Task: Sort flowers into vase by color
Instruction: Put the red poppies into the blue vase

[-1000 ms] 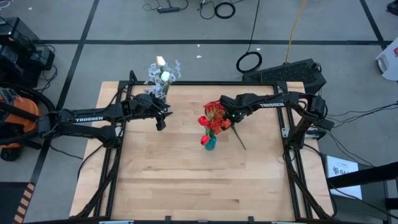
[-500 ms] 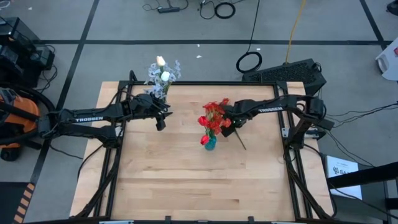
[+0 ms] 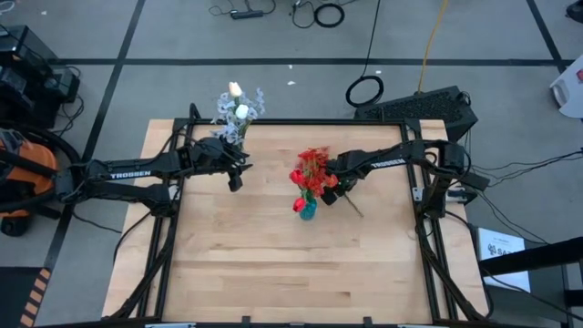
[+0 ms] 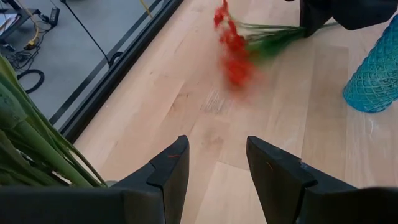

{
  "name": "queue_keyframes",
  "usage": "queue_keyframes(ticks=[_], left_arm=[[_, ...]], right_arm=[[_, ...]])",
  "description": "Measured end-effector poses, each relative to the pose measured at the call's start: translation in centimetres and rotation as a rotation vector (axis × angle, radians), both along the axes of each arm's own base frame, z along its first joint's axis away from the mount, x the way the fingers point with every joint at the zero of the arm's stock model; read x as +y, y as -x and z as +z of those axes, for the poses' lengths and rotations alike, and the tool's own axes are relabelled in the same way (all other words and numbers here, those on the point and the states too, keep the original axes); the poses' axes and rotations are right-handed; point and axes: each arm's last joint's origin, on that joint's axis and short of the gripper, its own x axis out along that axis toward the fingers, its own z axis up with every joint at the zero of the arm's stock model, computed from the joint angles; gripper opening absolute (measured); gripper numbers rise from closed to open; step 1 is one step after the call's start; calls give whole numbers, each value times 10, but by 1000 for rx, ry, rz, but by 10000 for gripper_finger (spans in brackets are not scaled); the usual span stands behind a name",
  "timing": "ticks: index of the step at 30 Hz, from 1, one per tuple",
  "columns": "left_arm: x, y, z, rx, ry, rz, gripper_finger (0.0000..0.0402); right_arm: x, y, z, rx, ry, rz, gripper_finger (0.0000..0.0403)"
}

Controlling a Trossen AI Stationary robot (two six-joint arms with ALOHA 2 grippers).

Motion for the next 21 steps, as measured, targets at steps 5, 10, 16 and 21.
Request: queue_keyframes(ticks=[5,10,16,21], left_arm=[[0,0,0,2,-2,4,168],[0,0,0,4,-2,5,168],[0,0,0,3,-3,6,168],[0,0,0,3,-3,7,168]], right_arm=[[5,10,12,54,53,-28,14],[15,32,46,128,183,-72,5],[32,71,76,76,202,-95,3],[49,107,89,-33,185,-162,2]])
